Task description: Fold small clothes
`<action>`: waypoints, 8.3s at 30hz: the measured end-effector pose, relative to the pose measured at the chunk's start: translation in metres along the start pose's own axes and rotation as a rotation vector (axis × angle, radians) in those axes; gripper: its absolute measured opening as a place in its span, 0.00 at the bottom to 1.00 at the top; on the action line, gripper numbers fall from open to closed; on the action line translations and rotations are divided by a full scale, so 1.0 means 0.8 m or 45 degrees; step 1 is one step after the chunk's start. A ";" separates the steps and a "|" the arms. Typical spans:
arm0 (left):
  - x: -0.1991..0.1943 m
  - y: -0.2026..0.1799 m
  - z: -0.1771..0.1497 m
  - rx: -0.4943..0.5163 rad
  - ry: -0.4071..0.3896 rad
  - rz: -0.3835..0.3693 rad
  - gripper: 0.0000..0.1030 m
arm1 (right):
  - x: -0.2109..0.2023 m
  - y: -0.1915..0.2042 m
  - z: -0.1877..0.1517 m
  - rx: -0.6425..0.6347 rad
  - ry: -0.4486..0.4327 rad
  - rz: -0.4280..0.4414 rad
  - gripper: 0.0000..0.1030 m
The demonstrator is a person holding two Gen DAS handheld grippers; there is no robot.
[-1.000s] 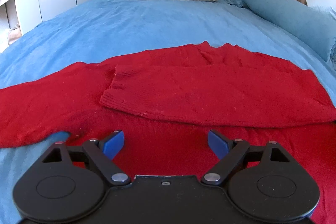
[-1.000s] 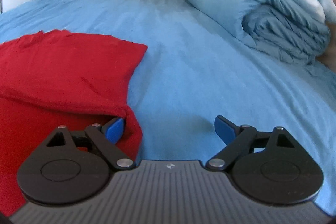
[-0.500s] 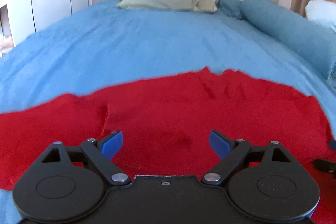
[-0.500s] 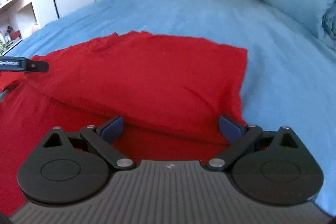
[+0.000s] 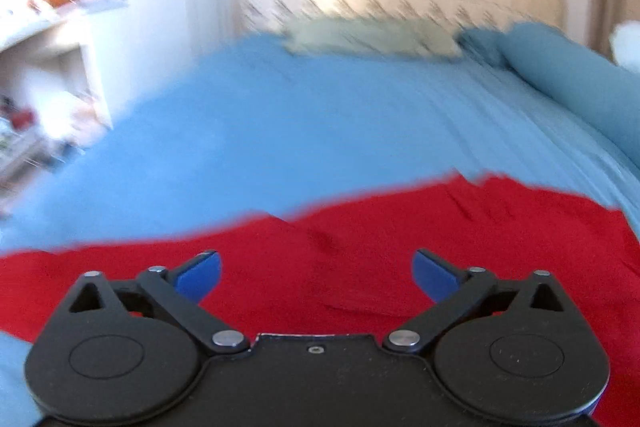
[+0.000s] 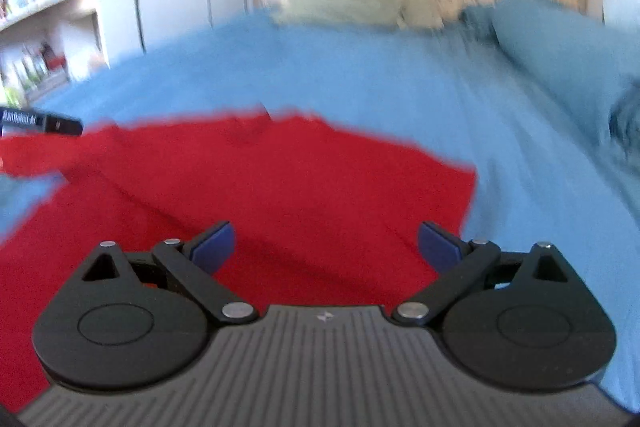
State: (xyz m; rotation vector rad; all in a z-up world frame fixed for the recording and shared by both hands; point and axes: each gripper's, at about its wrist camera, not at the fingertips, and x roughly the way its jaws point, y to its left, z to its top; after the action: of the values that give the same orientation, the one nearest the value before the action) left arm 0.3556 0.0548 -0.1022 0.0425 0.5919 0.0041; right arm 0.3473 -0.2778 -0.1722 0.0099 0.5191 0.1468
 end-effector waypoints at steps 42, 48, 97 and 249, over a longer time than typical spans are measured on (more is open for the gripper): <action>0.035 0.432 -0.103 -0.993 -0.026 0.201 0.04 | 0.090 0.365 0.025 -0.187 0.039 0.205 1.00; 0.004 0.388 -0.046 -0.870 -0.111 0.129 0.04 | 0.077 0.336 0.036 -0.109 0.008 0.180 1.00; 0.015 -0.050 -0.053 -0.034 0.221 -0.328 1.00 | 0.011 0.092 0.037 -0.316 0.099 0.020 1.00; -0.206 0.068 0.002 -0.375 0.062 -0.438 0.05 | -0.290 -0.048 -0.002 0.539 -0.013 0.022 0.20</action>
State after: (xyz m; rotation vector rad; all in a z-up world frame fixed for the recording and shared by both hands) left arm 0.2199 0.1064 -0.0065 -0.3464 0.6360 -0.2419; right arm 0.1527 -0.3493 -0.0609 0.4280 0.5325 0.0520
